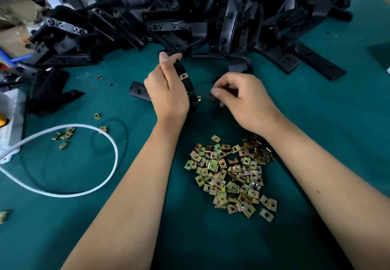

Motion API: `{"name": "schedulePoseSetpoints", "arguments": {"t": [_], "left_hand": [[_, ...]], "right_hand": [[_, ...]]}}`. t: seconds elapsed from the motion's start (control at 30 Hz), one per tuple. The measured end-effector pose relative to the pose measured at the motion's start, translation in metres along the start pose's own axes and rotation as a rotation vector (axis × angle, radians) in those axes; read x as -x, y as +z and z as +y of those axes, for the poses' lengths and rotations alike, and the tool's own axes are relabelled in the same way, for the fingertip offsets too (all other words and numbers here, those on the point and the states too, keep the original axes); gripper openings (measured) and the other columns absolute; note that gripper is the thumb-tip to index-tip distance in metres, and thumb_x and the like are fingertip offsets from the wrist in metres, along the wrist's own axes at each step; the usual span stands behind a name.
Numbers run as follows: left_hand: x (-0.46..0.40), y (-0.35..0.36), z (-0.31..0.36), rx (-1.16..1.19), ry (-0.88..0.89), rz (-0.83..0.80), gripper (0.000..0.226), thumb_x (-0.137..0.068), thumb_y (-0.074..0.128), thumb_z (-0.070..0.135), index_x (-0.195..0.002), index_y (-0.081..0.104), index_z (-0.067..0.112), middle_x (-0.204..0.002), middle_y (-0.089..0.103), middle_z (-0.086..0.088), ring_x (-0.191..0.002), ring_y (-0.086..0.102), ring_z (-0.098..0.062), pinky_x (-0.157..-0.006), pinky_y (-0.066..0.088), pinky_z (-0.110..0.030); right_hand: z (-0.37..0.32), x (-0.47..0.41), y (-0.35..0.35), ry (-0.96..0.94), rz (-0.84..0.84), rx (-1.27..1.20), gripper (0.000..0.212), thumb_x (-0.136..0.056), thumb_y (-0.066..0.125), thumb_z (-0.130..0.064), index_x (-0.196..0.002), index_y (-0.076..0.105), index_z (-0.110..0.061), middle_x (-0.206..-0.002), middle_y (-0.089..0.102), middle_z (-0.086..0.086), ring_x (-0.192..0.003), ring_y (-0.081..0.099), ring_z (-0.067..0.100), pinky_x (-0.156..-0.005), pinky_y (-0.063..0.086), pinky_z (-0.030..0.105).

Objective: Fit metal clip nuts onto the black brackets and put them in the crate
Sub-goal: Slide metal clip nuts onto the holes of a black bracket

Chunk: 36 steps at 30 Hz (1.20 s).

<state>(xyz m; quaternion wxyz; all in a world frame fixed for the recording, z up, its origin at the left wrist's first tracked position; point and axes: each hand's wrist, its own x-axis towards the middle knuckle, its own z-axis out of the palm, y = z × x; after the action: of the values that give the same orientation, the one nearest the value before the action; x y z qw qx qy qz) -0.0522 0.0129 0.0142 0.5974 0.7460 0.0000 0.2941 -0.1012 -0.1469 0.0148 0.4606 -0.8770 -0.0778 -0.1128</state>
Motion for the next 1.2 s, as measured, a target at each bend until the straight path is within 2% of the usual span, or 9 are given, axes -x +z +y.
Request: {"name": "schedulePoseSetpoints", "arguments": {"t": [0.1,0.2,0.33,0.47,0.63,0.8,0.9,1.13,1.2], "left_hand": [[0.007,0.005,0.003,-0.021,0.055,-0.057,0.057,-0.109,0.026,0.036,-0.114,0.078,0.013,-0.081,0.075,0.0,-0.073,0.065,-0.004,-0.069,0.049,-0.024],[0.01,0.008,0.003,-0.047,0.089,-0.101,0.055,-0.111,0.027,0.032,-0.115,0.078,0.013,-0.079,0.071,0.008,-0.073,0.062,0.006,-0.065,0.037,-0.008],[0.011,0.009,0.002,-0.06,0.101,-0.114,0.055,-0.11,0.027,0.032,-0.114,0.078,0.012,-0.08,0.072,0.008,-0.072,0.061,0.004,-0.064,0.035,-0.008],[0.01,0.01,0.001,-0.047,0.067,-0.084,0.055,-0.11,0.027,0.033,-0.113,0.079,0.013,-0.079,0.068,0.018,-0.075,0.061,0.009,-0.067,0.038,-0.007],[0.009,0.009,0.003,-0.03,0.036,-0.047,0.058,-0.108,0.026,0.035,-0.112,0.079,0.014,-0.091,0.074,0.008,-0.086,0.067,0.0,-0.077,0.048,-0.018],[0.009,0.009,0.003,-0.026,0.026,-0.039,0.057,-0.109,0.026,0.035,-0.111,0.079,0.015,-0.08,0.073,0.007,-0.074,0.064,-0.002,-0.069,0.047,-0.021],[0.009,0.009,0.004,-0.02,0.017,-0.041,0.058,-0.108,0.026,0.037,-0.112,0.079,0.014,-0.084,0.075,0.004,-0.075,0.065,-0.004,-0.071,0.049,-0.024],[0.009,0.009,0.002,-0.021,0.03,-0.03,0.056,-0.109,0.027,0.035,-0.112,0.079,0.014,-0.083,0.074,0.002,-0.07,0.061,-0.002,-0.067,0.044,-0.021],[0.009,0.009,0.001,-0.031,0.046,-0.018,0.055,-0.11,0.027,0.033,-0.112,0.079,0.013,-0.083,0.073,0.005,-0.072,0.061,0.001,-0.066,0.042,-0.016]], "right_hand": [[-0.004,0.001,0.002,0.03,0.017,-0.327,0.009,-0.101,0.064,-0.012,-0.096,0.071,-0.011,-0.077,0.074,0.001,-0.065,0.064,0.01,-0.058,0.05,0.022],[-0.006,0.002,0.005,0.01,0.016,-0.448,0.009,-0.101,0.064,-0.012,-0.095,0.071,-0.012,-0.074,0.072,0.003,-0.064,0.064,0.015,-0.056,0.051,0.025],[-0.006,0.003,0.008,0.018,0.005,-0.497,0.011,-0.099,0.067,-0.009,-0.092,0.072,-0.014,-0.073,0.072,0.002,-0.061,0.065,0.015,-0.055,0.051,0.025],[-0.006,0.003,0.006,0.06,0.032,-0.587,0.01,-0.093,0.073,-0.005,-0.091,0.078,-0.013,-0.078,0.075,0.0,-0.068,0.066,0.011,-0.062,0.054,0.022],[-0.007,0.005,0.008,0.098,0.019,-0.599,0.015,-0.09,0.074,0.003,-0.099,0.078,-0.009,-0.083,0.078,0.004,-0.073,0.071,0.014,-0.067,0.058,0.023],[-0.009,0.005,0.006,0.129,0.046,-0.669,0.004,-0.09,0.074,0.001,-0.093,0.074,-0.002,-0.078,0.076,0.011,-0.065,0.071,0.018,-0.06,0.056,0.024],[-0.009,0.006,0.006,0.137,0.067,-0.679,0.003,-0.09,0.075,0.001,-0.09,0.075,-0.002,-0.079,0.077,0.013,-0.067,0.072,0.02,-0.061,0.057,0.024],[-0.013,0.007,0.012,0.138,0.097,-0.652,0.006,-0.087,0.077,0.003,-0.085,0.075,-0.002,-0.077,0.076,0.014,-0.065,0.073,0.024,-0.062,0.06,0.028],[-0.013,0.008,0.013,0.133,0.109,-0.633,0.007,-0.087,0.077,0.003,-0.084,0.075,-0.003,-0.076,0.076,0.013,-0.064,0.073,0.024,-0.062,0.06,0.029]]}}
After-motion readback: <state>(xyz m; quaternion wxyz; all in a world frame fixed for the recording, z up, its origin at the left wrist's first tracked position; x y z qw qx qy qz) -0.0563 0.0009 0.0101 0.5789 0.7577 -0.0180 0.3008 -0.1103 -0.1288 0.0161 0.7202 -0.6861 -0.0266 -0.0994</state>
